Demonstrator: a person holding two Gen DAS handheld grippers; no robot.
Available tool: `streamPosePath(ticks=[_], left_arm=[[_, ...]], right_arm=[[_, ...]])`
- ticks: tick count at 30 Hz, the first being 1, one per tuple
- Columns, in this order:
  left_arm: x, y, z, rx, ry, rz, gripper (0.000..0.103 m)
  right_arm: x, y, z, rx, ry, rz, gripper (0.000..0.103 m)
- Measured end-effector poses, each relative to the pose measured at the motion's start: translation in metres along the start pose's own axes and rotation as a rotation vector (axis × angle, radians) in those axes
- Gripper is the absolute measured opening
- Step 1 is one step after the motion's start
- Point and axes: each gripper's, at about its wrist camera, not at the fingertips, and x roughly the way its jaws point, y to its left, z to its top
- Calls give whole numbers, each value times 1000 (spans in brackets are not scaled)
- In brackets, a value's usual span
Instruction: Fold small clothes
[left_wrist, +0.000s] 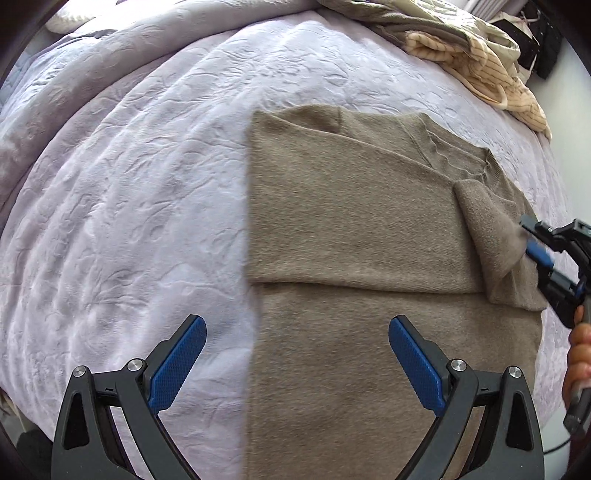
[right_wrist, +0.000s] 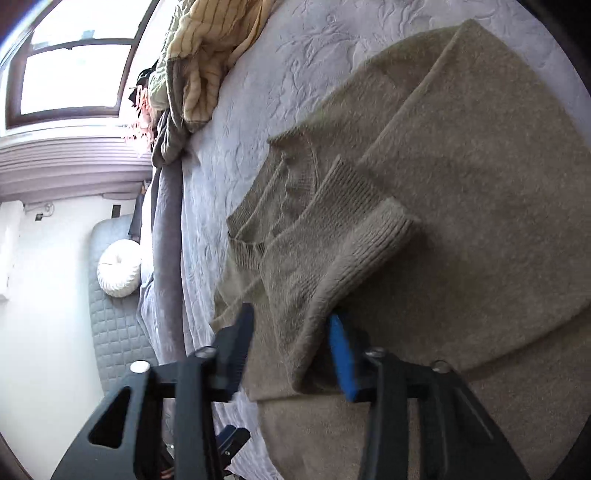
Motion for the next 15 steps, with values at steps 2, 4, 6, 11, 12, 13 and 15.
streamPosePath(ticks=[2,4,6,11,12,13,15], left_arm=[[-5,9,0,-16,-9,-1,99],[-8,16,-1,-33,-14,-8,99],[-7,23,-1,-50,-14,-17,99],[-4,28,0,-79,-6,-52,99],[-4,26,1,-80,-6,-66,99],[-4,25,2,-80,-6,-81,99],[-3,20,5,-79,-7,-117,99]], right_arm=[[18,31,-7,-133,21,-37,10],[35,62,-29,-316,70,-91,10],[58,88,-59,-490,137,-148,10],[103,113,-120,-785,284,-302,15],[109,112,-131,-826,311,-330,20],[111,110,-140,-853,335,-341,23],[111,107,-152,-889,355,-362,43]])
